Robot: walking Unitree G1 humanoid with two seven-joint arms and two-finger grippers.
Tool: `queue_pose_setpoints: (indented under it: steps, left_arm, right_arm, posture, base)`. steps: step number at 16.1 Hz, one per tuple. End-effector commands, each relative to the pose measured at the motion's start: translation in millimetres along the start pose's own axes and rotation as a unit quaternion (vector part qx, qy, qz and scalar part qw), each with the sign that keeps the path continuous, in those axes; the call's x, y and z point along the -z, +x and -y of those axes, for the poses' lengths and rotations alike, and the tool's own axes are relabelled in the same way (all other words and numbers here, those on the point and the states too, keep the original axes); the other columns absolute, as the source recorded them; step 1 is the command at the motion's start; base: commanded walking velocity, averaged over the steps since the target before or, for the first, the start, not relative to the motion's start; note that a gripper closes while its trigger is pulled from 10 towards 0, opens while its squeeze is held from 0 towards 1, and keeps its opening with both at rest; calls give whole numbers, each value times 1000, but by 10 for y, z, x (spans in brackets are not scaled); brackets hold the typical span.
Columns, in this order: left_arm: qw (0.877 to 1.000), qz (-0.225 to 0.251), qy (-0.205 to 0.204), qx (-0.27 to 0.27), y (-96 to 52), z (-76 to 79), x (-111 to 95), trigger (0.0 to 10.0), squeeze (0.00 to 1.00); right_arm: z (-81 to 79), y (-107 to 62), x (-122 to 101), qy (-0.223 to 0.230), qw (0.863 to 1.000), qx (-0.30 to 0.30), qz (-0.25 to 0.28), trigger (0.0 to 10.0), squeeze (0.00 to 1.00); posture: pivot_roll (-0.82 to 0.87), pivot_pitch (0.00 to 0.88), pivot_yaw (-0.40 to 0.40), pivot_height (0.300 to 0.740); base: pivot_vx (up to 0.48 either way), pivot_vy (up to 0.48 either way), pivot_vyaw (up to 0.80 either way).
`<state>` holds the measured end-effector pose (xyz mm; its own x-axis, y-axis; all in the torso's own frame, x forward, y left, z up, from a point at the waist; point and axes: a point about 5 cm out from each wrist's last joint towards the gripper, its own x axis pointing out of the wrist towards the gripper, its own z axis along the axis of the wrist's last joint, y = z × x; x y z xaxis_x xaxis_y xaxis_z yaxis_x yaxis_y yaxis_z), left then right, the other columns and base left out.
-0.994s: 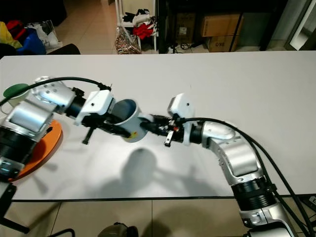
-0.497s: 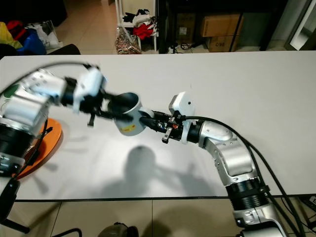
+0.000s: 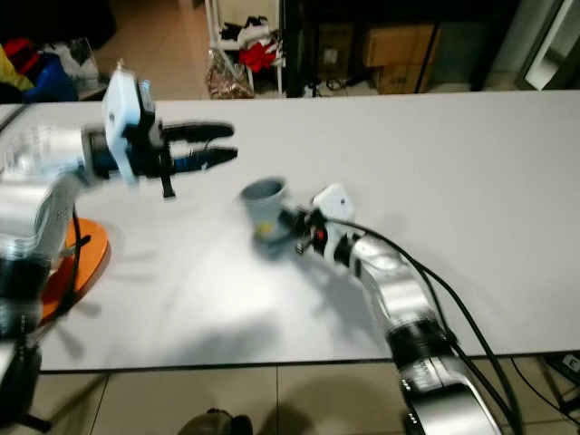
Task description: Setting the table
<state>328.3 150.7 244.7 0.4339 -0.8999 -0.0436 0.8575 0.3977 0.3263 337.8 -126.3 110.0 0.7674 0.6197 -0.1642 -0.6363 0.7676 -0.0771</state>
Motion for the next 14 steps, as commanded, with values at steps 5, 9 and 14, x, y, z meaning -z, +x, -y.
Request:
queue_pose_setpoints:
  steps: [5, 9, 14]
  left_arm:
    - [988, 4, -69, -140, -184, 381, 247, 10000, 0]
    - [978, -36, -87, -185, -258, 698, 370, 10000, 0]
    - [978, -72, -82, -178, -195, 835, 444, 10000, 0]
  right_arm:
    - [192, 140, -1, 7, 992, 124, 20, 0, 0]
    - [188, 151, 202, 21, 987, 161, -15, 0, 0]
    - [30, 163, 440, 81, 986, 134, -62, 10000, 0]
  posture:
    - [208, 0, 43, 740]
    - [242, 0, 27, 740]
    - [236, 0, 45, 740]
  base:
    - [0, 0, 0]
    - [0, 0, 0]
    - [0, 0, 0]
